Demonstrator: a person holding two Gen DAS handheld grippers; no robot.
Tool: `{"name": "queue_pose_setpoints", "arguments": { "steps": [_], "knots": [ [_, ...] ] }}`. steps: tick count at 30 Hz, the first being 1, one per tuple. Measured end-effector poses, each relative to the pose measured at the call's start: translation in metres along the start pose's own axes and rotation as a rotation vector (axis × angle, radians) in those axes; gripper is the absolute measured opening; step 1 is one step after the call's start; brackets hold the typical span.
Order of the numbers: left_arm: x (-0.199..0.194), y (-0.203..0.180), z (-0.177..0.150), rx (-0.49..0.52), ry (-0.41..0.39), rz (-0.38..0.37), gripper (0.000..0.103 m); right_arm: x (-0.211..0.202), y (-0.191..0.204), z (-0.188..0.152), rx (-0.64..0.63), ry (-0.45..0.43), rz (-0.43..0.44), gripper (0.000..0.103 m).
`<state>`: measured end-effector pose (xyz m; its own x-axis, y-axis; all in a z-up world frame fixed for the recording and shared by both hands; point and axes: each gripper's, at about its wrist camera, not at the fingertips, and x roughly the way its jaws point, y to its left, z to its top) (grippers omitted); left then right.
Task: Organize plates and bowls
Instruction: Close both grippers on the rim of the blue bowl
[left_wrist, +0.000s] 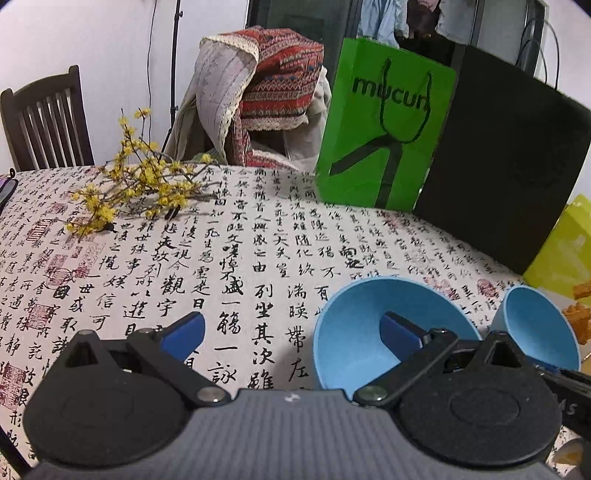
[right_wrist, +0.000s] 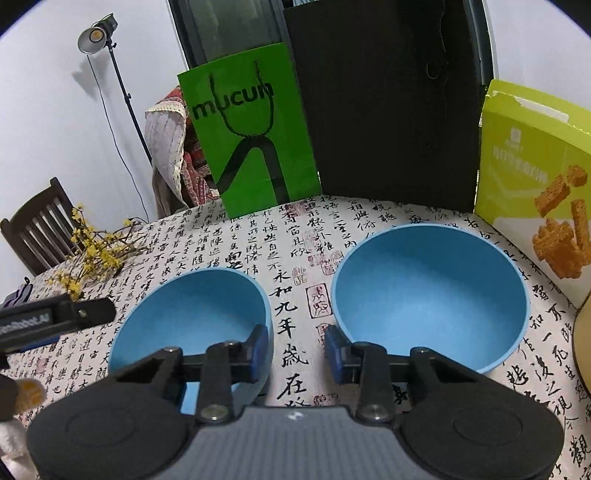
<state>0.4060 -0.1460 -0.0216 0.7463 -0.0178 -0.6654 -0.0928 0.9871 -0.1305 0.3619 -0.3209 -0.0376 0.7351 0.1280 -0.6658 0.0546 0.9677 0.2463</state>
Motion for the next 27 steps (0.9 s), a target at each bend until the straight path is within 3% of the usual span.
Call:
{"name": "queue_pose_setpoints", "arguments": {
  "steps": [4, 15, 21, 23, 27],
  "knots": [
    [0.007, -0.001, -0.001, -0.004, 0.009, 0.003, 0.099, 0.002, 0.004, 0.004, -0.012, -0.002, 0.018, 0.030],
    [0.028, -0.005, -0.008, -0.008, 0.069, -0.011, 0.073, 0.026, 0.021, 0.004, -0.042, 0.046, -0.010, 0.028],
    [0.033, -0.010, -0.010, 0.018, 0.068, -0.015, 0.051, 0.036, 0.025, 0.002, -0.040, 0.072, -0.020, 0.020],
    [0.036, -0.011, -0.011, 0.019, 0.083, -0.026, 0.035, 0.038, 0.026, 0.001, -0.045, 0.081, -0.021, 0.016],
    [0.040, -0.011, -0.012, 0.008, 0.109, -0.043, 0.020, 0.041, 0.029, 0.000, -0.050, 0.091, -0.032, 0.012]
  ]
}}
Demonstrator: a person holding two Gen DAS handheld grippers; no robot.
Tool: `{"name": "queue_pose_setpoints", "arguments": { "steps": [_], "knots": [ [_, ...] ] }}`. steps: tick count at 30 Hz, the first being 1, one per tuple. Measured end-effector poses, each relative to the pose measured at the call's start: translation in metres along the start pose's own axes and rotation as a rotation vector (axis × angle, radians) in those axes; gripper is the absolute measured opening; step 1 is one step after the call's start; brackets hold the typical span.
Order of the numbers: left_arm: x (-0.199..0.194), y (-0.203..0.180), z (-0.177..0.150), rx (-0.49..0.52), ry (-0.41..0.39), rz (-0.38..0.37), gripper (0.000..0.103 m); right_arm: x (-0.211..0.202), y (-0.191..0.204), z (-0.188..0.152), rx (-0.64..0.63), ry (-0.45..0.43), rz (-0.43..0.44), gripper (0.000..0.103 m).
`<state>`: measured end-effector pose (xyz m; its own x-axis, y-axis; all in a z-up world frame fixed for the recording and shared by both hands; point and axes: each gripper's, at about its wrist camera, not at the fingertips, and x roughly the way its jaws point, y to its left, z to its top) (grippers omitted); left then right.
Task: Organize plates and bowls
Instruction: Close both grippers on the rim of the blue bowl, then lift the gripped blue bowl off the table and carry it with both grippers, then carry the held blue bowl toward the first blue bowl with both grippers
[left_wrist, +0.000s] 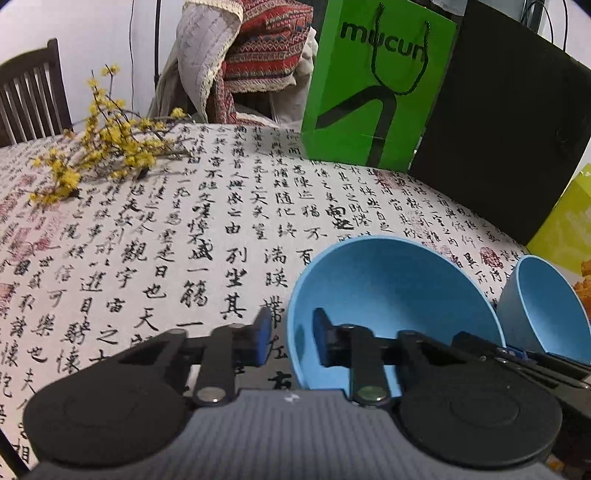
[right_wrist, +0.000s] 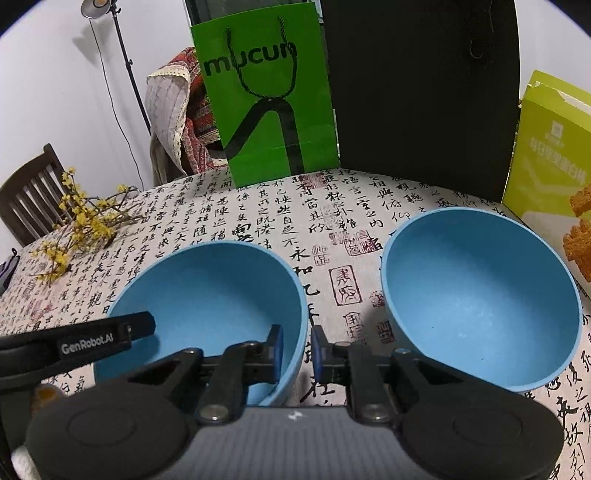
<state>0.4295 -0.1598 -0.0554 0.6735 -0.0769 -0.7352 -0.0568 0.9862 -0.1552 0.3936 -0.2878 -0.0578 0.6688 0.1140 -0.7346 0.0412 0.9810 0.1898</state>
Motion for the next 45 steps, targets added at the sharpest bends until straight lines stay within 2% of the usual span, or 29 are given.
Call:
{"name": "queue_pose_setpoints", "arguments": {
  "steps": [5, 22, 45],
  "knots": [
    [-0.001, -0.002, -0.001, 0.013, -0.011, -0.009, 0.016, 0.001, 0.001, 0.000, 0.004, -0.005, -0.002, 0.010],
    [-0.017, -0.007, -0.004, 0.017, -0.039, -0.018, 0.016, -0.006, -0.002, -0.004, 0.043, -0.005, 0.000, 0.010],
    [-0.090, -0.009, -0.027, 0.015, -0.110, -0.022, 0.016, -0.081, 0.010, -0.029, 0.066, -0.070, 0.009, 0.010]
  ]
}}
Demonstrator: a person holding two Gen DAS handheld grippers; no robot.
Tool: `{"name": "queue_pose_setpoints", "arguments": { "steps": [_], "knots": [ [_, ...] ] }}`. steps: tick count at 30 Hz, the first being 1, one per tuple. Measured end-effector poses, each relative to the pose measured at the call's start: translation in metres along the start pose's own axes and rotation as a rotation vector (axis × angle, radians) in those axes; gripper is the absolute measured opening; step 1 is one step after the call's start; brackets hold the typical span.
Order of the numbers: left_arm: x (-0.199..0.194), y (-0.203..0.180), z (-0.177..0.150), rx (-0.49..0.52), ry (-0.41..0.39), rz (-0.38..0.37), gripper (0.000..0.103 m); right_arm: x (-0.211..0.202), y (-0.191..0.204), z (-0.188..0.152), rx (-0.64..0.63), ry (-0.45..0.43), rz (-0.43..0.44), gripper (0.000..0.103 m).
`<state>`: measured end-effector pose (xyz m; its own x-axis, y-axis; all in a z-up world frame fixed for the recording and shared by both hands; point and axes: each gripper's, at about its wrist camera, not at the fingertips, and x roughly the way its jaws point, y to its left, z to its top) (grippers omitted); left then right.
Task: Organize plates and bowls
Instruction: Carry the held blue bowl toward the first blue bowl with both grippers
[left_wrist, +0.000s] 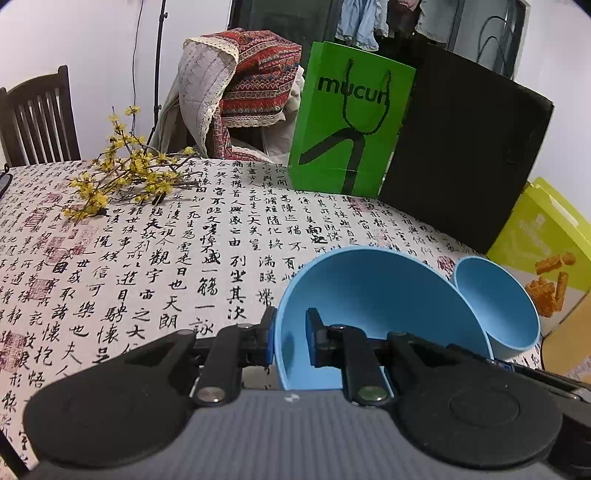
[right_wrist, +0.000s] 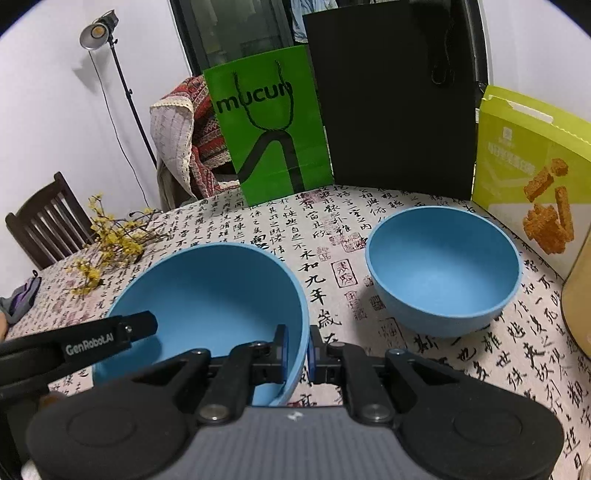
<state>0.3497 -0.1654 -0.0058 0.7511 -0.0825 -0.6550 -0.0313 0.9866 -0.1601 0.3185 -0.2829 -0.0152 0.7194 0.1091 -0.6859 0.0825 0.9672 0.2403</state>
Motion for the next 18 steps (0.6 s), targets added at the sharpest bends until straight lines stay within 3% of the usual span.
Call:
{"name": "queue_pose_setpoints", "arguments": {
  "steps": [18],
  "knots": [
    [-0.053, -0.002, -0.020, 0.026, -0.047, -0.021, 0.016, -0.052, 0.002, -0.023, 0.019, -0.056, -0.007, 0.010]
  ]
}}
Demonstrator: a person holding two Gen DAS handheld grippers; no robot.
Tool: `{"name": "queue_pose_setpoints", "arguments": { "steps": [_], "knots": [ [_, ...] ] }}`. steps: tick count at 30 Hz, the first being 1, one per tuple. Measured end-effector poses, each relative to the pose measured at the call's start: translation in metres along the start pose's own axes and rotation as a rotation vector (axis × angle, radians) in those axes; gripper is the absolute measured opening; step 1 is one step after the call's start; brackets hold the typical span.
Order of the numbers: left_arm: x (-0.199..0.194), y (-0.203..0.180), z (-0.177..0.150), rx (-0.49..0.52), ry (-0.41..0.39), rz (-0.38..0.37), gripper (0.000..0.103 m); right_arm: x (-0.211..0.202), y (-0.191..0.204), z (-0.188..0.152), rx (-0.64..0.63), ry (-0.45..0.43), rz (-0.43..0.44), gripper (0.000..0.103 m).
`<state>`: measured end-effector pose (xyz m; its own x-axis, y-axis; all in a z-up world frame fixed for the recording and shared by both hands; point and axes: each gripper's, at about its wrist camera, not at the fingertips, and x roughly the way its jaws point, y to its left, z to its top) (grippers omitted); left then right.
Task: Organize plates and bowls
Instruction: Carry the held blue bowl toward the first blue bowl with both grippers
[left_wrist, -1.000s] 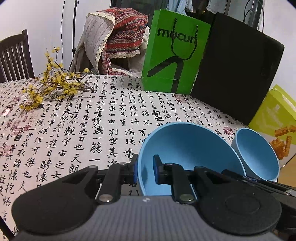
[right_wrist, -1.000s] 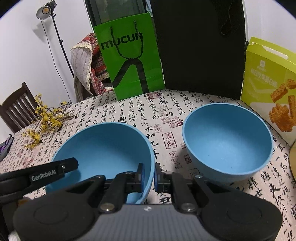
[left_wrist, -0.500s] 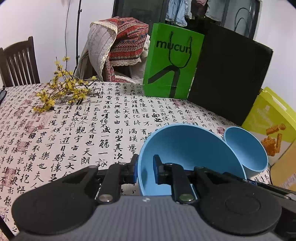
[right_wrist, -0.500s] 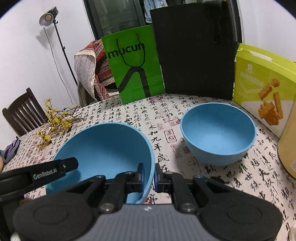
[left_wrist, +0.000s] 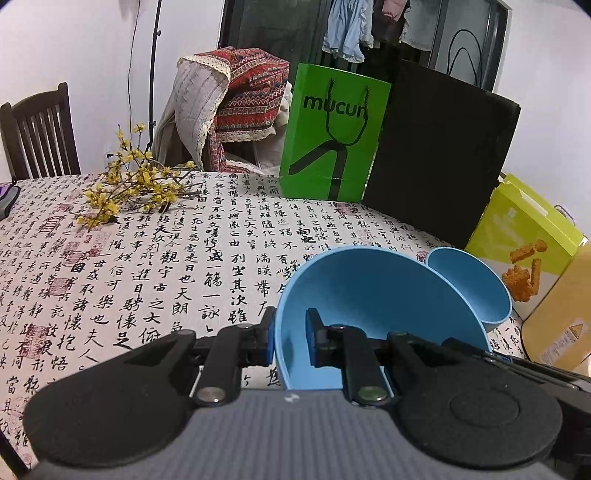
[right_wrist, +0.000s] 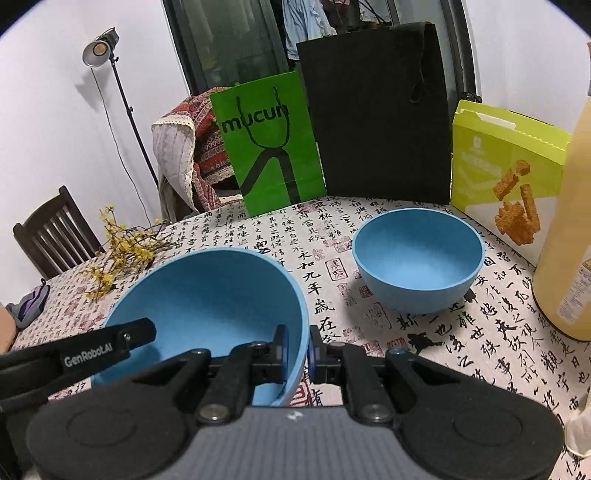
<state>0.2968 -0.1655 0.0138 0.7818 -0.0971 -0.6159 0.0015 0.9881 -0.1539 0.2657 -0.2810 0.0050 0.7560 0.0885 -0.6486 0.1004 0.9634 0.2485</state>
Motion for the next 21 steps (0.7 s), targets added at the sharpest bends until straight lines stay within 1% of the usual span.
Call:
{"name": "queue_pose_setpoints", "arguments": {
  "steps": [7, 15, 21],
  "knots": [
    [-0.013, 0.003, -0.007, -0.010, -0.009, -0.003, 0.016, -0.014, 0.004, -0.007, -0.012, -0.012, 0.003, 0.010],
    [-0.024, 0.012, -0.013, -0.014, -0.017, 0.007, 0.016, -0.020, 0.013, -0.015, -0.035, -0.015, 0.013, 0.010],
    [-0.031, 0.016, -0.017, 0.008, -0.046, 0.018, 0.017, -0.023, 0.020, -0.020, -0.051, -0.022, 0.022, 0.010]
  ]
}}
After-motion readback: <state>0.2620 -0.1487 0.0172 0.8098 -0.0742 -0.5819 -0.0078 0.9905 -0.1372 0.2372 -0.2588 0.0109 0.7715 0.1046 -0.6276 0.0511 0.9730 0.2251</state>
